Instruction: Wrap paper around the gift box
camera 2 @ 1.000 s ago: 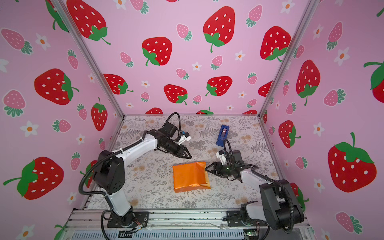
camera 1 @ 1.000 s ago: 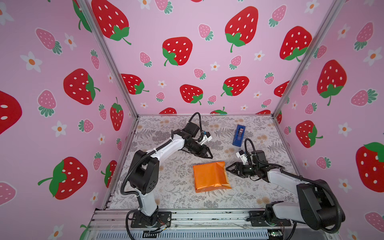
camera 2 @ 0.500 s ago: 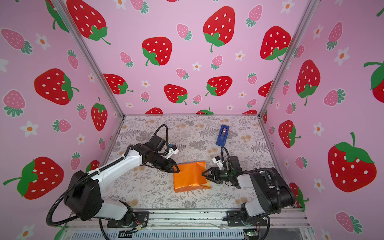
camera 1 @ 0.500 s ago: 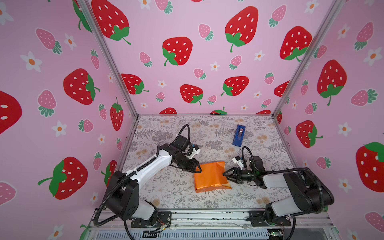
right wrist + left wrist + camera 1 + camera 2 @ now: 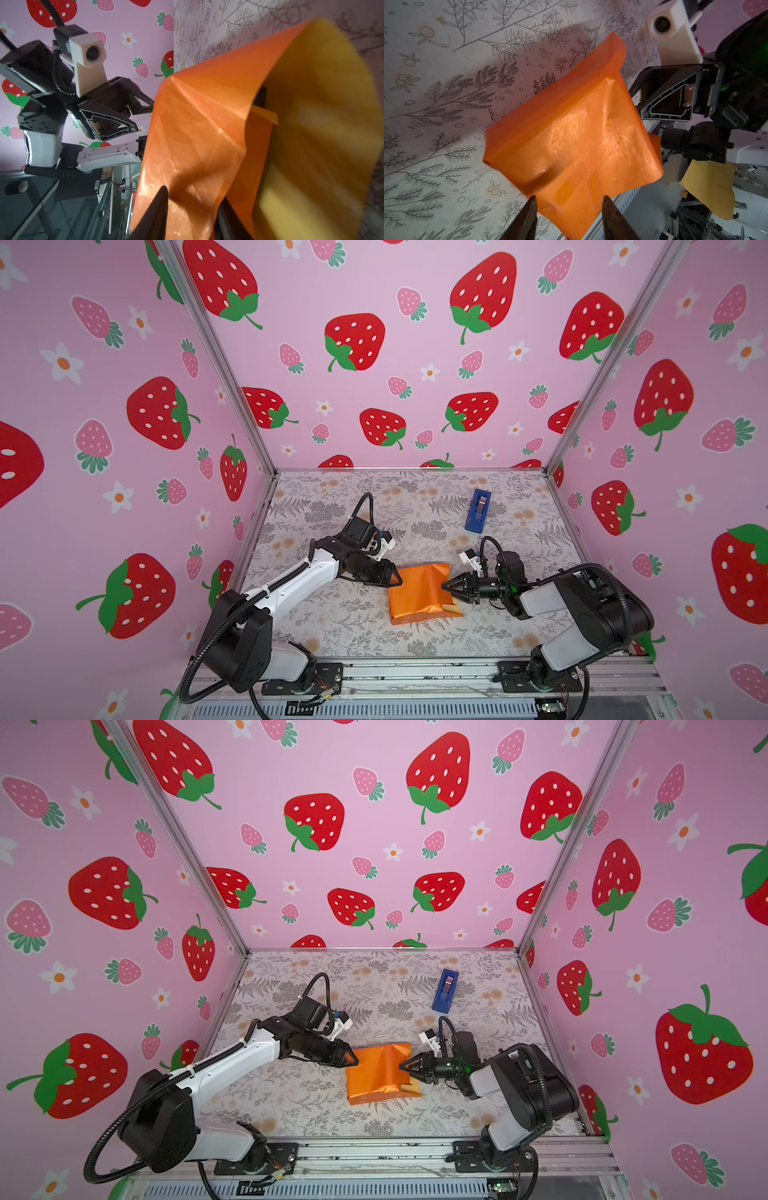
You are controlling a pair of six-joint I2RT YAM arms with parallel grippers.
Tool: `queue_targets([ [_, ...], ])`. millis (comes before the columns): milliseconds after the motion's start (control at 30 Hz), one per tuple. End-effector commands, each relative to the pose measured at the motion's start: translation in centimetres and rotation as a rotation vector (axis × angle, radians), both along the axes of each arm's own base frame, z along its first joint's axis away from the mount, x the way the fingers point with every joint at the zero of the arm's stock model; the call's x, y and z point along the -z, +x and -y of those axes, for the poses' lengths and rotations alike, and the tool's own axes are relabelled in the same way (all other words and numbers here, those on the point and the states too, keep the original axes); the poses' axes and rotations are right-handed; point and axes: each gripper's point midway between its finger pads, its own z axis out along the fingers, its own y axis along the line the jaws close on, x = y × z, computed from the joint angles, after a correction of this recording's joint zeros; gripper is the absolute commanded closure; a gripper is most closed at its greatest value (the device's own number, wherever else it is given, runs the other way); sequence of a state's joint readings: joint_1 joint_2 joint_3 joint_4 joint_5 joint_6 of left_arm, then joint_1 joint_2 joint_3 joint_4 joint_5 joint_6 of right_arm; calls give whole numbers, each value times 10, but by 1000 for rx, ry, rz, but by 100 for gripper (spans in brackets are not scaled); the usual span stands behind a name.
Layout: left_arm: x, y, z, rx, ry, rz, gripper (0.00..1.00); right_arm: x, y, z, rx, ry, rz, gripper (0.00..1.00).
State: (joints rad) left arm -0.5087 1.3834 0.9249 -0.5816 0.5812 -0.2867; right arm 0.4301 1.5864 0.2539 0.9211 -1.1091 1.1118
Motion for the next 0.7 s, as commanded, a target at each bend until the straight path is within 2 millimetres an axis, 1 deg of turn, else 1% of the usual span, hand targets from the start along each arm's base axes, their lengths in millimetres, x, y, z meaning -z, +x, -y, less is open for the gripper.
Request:
queue_targets([
  [0,-2,3,-5,-23,2,16,49,-4,1,-1,12,11,8,70],
  [67,-1,2,-7,-29,2,17,49,-7,2,0,17,10,13,72],
  [200,0,2,-10,-39,2,18,49,-11,6,4,40,3,24,73],
  [300,1,3,-11,-46,-6,20,49,-16,9,3,42,2,36,73],
  [333,0,3,-10,-45,-10,22,49,-18,10,3,41,5,39,72],
  [433,0,3,-10,-48,-12,21,49,-22,12,1,38,13,40,64],
  [500,0,3,-10,-48,-15,22,49,-25,13,0,37,18,42,64],
  [600,0,3,-10,-50,-19,22,49,-27,15,0,35,15,44,71],
  [667,0,4,-10,-54,-18,27,49,-27,16,0,36,4,48,78],
])
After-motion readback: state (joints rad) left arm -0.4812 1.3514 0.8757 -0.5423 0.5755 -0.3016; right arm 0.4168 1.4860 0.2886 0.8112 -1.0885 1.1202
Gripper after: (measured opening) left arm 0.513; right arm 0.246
